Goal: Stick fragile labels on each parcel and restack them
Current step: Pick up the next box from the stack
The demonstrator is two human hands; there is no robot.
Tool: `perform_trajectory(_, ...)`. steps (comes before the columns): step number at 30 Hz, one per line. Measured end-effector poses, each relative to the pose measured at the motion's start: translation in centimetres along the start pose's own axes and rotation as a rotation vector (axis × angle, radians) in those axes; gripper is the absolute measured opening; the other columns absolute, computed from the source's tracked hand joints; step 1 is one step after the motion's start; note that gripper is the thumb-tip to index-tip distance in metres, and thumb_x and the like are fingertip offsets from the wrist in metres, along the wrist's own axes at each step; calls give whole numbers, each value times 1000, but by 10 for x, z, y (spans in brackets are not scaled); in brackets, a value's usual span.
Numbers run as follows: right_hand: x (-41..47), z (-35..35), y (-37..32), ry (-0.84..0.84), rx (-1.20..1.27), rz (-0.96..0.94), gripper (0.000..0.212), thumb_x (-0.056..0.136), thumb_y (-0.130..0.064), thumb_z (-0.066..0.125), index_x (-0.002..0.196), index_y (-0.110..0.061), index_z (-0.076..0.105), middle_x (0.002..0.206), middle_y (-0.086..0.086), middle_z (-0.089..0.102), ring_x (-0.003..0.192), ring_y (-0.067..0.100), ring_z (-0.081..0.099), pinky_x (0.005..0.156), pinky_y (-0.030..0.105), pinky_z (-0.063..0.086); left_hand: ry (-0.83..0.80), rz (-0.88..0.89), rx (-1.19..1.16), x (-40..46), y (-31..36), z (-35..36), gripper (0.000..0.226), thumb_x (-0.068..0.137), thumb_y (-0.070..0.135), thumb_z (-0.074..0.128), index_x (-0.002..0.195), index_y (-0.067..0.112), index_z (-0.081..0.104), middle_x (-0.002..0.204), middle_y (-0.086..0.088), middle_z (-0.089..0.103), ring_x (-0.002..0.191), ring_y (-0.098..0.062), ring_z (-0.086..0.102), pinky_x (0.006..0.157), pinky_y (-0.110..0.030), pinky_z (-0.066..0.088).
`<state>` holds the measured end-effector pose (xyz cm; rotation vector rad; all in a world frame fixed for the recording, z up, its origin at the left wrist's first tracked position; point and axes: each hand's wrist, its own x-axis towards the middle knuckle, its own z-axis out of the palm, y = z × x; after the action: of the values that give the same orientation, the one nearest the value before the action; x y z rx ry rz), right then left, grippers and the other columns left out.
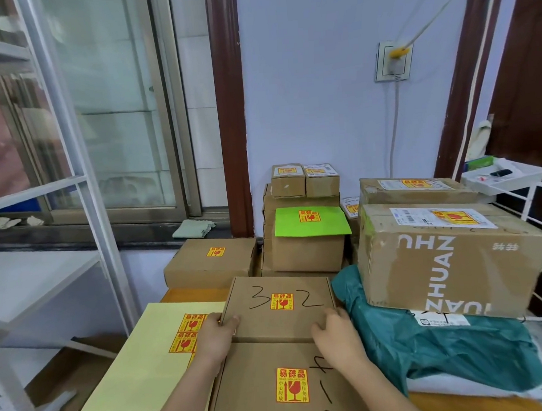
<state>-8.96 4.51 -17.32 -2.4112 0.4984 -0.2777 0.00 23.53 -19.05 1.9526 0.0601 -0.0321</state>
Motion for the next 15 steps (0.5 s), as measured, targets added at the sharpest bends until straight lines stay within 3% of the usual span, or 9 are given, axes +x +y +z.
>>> perform_trajectory(6,0,-2,0,47,111,-17,38,97,-20,48,133,-10,47,139,9,42,113,20,53,93,26,45,16,-10,-124,-3,-2,-2,32,93,19,58,121,5,52,103,-5,55,96,-22,50,80,-32,43)
perform_trajectory(11,-1,-1,-1,71,153,-25,39,96,-20,49,135,-14,47,139,6,43,113,17,53,94,23,43,19,-36,-181,0,-6,-5,33,91,20,60,121,9,52,110,-10,59,101,-28,55,87,-41,50)
perform_trajectory(15,-1,0,-2,89,168,-28,38,96,-19,50,133,-14,49,139,5,43,115,16,52,94,23,41,32,-13,-230,-1,-8,-8,28,92,19,59,117,12,50,108,-8,58,100,-27,55,81,-37,49)
